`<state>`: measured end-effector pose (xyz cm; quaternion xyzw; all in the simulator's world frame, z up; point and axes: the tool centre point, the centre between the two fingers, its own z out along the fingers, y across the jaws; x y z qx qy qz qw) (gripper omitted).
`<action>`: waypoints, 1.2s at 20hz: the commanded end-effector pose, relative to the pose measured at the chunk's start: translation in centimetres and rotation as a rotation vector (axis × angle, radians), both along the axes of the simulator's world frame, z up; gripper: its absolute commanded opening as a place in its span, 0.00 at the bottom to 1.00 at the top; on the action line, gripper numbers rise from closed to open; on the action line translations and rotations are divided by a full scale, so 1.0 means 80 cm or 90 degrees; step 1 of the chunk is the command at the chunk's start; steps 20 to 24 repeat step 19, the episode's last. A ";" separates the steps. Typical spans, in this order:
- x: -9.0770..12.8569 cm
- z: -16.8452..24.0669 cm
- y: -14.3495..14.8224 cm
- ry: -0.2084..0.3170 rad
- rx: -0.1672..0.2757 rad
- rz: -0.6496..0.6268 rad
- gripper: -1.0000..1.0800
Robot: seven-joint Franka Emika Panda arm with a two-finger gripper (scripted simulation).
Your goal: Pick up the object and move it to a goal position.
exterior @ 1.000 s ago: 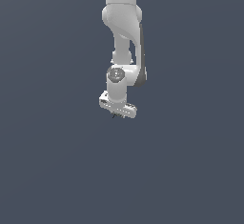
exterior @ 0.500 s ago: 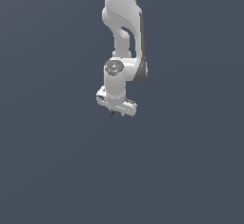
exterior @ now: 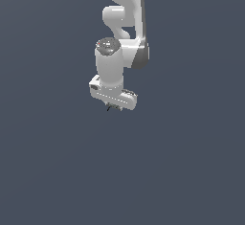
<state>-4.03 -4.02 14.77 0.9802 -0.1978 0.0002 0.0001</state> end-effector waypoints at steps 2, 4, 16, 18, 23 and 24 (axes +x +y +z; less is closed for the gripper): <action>0.012 0.041 -0.006 0.000 0.000 0.000 0.00; 0.018 0.060 -0.008 0.000 0.000 0.000 0.00; 0.039 0.119 -0.016 0.000 0.000 0.000 0.00; 0.040 0.120 -0.016 0.000 0.000 0.000 0.00; 0.040 0.119 -0.016 0.000 0.000 0.000 0.00; 0.040 0.119 -0.016 0.000 0.000 0.000 0.00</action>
